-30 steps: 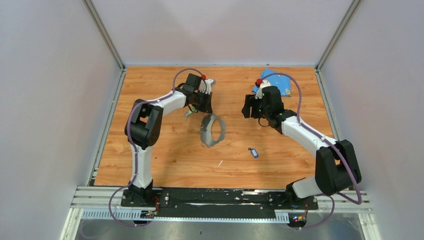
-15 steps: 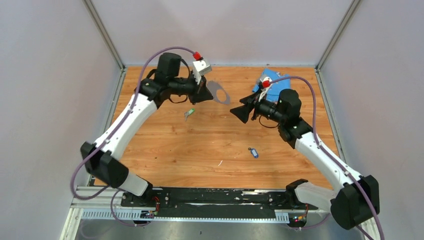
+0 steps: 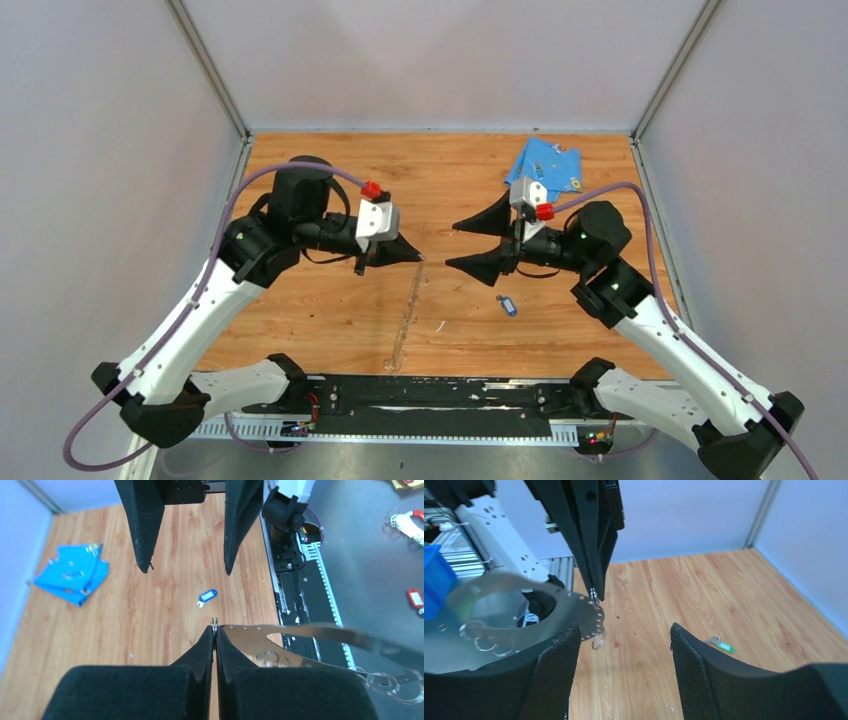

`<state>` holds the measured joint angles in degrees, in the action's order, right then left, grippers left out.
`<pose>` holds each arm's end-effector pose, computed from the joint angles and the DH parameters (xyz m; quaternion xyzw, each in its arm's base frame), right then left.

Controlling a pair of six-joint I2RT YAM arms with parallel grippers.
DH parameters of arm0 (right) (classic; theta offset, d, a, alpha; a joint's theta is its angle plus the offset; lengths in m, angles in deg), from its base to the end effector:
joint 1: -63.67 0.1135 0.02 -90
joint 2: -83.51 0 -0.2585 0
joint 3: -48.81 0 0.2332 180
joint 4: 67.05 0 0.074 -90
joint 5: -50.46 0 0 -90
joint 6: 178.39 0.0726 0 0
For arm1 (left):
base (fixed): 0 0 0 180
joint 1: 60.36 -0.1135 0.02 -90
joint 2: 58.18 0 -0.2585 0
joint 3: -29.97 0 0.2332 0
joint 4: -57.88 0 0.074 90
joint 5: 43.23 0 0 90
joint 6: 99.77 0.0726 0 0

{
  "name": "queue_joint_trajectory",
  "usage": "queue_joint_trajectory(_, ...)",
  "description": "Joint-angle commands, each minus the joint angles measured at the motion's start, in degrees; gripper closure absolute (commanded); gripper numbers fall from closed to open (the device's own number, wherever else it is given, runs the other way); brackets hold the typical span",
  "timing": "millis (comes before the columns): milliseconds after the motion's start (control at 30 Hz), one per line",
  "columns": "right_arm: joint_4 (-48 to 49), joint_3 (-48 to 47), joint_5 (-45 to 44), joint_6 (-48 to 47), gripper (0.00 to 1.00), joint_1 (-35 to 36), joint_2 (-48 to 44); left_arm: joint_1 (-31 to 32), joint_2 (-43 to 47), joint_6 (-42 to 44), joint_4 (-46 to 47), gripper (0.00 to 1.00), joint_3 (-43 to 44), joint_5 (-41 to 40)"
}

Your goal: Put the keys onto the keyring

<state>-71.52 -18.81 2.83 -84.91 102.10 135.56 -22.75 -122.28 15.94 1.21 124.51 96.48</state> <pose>0.1348 0.1694 0.4045 -0.4441 0.4813 0.4719 0.5903 0.1378 -0.1761 0.4107 0.5934 0.5393 -0.4047 0.4397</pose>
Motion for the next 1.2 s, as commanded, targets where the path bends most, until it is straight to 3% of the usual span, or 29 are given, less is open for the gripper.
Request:
queue_joint_trajectory(0, -1.74, -1.73, 4.01, 2.7, 0.33, 2.4, -4.29, 3.13, 5.29, 8.85, 0.26, 1.0, -1.34, 1.4)
queue_joint_trajectory(200, -5.84, -4.51, 0.22, 1.03, 0.36, 7.46, -5.28, 8.96, 9.88, 15.54, 0.2, 1.0, -4.09, -1.77)
queue_joint_trajectory(667, -20.81, -10.95, -21.85, -22.72, 0.49, 25.62, -0.47, 10.21, 15.32, 21.62, 11.29, 1.0, -12.28, -5.86)
queue_joint_trajectory(1033, -21.3, -10.81, -29.91, -29.95, 0.58, 30.99, 1.55, 10.47, 16.74, 25.39, 11.8, 1.0, -13.25, -4.29)
queue_joint_trajectory(1167, -19.37, -9.87, -32.66, -31.03, 0.63, 32.12, 0.63, 10.47, 18.44, 30.68, 11.92, 1.0, -15.13, -1.97)
